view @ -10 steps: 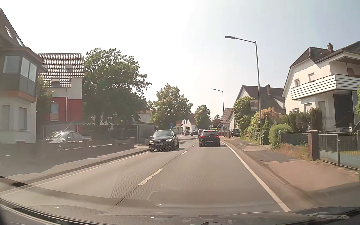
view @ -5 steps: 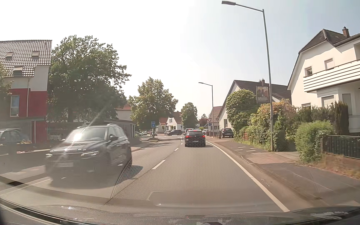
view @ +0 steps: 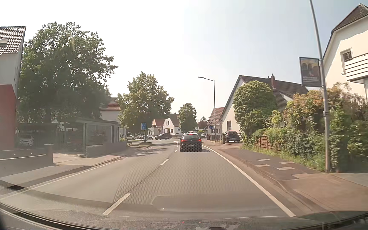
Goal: Follow the waypoints while adhering to traffic rules and regulations
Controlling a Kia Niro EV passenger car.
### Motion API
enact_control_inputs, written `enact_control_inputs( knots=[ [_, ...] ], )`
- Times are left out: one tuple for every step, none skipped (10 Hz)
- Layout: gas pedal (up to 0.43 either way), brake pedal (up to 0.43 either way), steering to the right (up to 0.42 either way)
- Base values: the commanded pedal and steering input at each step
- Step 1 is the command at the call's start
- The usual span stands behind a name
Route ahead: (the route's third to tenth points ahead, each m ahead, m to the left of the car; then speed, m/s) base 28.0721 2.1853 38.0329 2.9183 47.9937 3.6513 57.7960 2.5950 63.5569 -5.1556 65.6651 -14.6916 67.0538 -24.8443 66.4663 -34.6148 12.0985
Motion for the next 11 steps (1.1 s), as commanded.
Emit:
enact_control_inputs(
  knots=[
    [0.098,0.0,-0.002],
    [0.098,0.0,-0.005],
    [0.087,0.0,-0.008],
    [0.059,0.0,-0.009],
    [0.008,0.0,-0.009],
    [0.0,0.0,-0.009],
    [0.0,0.0,-0.01],
    [0.0,0.0,-0.01],
    [0.0,0.0,-0.01],
    [0.0,0.0,-0.011],
    [0.0,0.0,-0.011]
  ],
)
